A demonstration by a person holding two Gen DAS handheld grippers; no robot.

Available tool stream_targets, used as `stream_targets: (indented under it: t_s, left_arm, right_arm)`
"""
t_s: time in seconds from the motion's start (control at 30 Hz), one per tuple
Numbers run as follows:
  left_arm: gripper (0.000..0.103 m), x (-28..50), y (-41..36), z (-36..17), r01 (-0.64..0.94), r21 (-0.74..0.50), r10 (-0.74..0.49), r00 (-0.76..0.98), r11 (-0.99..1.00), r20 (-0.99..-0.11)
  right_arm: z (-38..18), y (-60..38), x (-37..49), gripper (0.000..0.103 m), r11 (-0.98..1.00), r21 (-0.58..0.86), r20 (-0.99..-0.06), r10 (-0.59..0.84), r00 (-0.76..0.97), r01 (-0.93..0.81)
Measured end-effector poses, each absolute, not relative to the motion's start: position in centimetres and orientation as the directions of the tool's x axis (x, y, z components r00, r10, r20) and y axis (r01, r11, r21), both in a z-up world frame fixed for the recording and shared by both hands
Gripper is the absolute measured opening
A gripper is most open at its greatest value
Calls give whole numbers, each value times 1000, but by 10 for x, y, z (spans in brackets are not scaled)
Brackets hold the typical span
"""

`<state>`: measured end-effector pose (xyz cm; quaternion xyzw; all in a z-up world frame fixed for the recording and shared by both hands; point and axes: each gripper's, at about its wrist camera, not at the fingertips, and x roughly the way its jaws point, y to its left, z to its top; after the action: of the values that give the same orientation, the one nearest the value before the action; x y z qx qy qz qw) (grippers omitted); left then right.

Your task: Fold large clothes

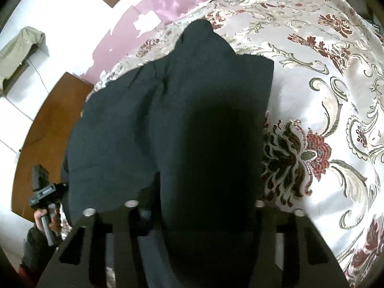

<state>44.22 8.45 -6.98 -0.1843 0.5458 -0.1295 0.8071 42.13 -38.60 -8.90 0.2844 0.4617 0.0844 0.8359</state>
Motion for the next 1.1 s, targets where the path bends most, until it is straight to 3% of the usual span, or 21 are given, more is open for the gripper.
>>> stream_targets:
  t_s: [0.17, 0.27, 0.8, 1.1]
  left_arm:
    - [31, 436, 90, -51, 12, -447, -416, 386, 895, -823]
    - [27, 431, 87, -34, 22, -439, -409, 407, 898, -817]
    - [22, 382, 90, 66, 69, -440, -408, 521, 896, -750]
    - [22, 353, 86, 65, 90, -438, -410, 560, 894, -720]
  right_arm:
    - [-74, -383, 406, 24, 827, 555, -701, 406, 586, 91]
    - [-69, -386, 395, 21, 825, 560, -679, 404, 613, 76]
    - [38, -371, 361, 19, 864, 481, -542, 425, 725, -146]
    - [53, -374, 333, 19, 876, 448, -510, 416, 753, -181]
